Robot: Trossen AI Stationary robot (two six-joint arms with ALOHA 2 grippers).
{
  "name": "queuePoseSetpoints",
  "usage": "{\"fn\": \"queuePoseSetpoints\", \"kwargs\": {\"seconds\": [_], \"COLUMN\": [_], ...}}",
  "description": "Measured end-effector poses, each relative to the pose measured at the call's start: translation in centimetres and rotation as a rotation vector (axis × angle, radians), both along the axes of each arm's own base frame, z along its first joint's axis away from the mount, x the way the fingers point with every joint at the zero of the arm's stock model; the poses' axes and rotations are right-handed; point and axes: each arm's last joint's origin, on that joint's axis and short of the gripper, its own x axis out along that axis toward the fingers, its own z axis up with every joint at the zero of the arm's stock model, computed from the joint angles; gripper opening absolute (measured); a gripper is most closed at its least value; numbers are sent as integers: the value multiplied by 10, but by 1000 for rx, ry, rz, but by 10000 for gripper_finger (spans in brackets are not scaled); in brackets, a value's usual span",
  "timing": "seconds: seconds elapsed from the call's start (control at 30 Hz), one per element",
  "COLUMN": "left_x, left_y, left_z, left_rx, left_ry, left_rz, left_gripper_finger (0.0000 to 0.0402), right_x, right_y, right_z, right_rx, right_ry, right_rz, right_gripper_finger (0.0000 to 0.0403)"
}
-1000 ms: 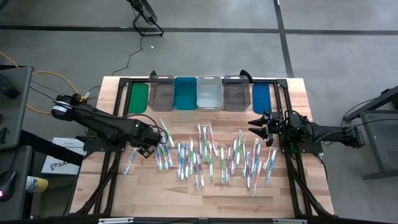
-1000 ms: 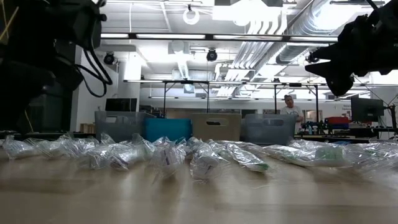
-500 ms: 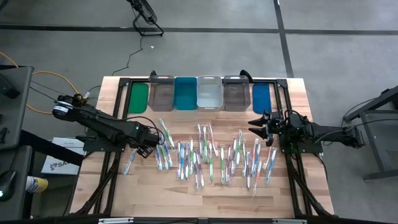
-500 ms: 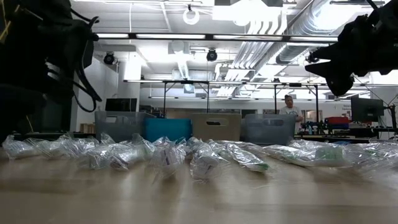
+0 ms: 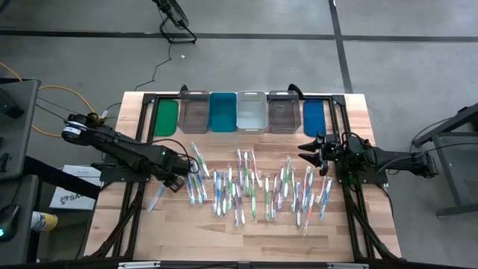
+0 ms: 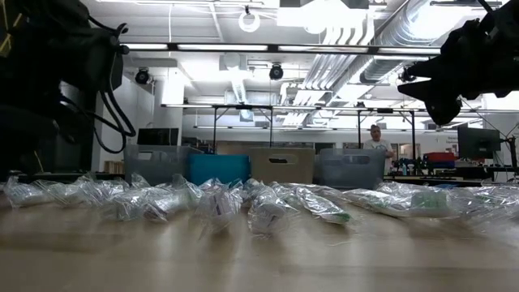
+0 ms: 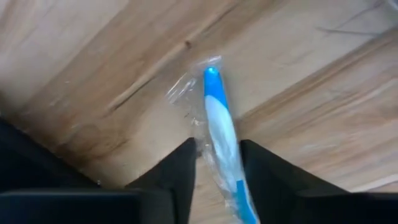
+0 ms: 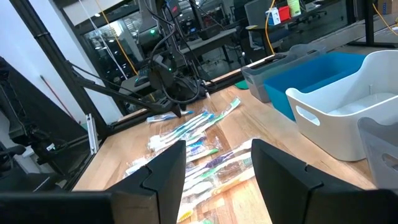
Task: Pick & Place Toothbrushes
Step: Put the blue toothbrush into the left black bin
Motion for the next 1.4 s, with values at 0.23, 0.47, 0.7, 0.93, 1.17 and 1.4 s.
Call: {"fn": "queuePoseSetpoints", "kwargs": {"seconds": [0.23, 0.47, 0.7, 0.93, 1.17, 1.4], "left_x": [2, 2, 12, 19, 22, 30], "left_y": [-1, -1, -2, -2, 19, 61], "left_z": [0, 3, 28, 64, 103, 148], "left_rx": [-20, -42, -32, 2, 111, 306], "left_ry": [-29, -70, -216, -383, -558, -699], "left_rz": [-33, -59, -85, -76, -41, -262], "left_gripper_finger": [28, 29, 13, 16, 19, 20], "right_x": [0, 0, 0, 0, 0, 0], "right_y": [0, 0, 0, 0, 0, 0], "right_z": [0, 0, 0, 0, 0, 0], "right_rx": [0, 0, 0, 0, 0, 0], "right_ry": [0, 0, 0, -1, 0, 0], "right_rz": [0, 0, 0, 0, 0, 0], "right_gripper_finger": [176, 176, 176, 176, 176, 176]}}
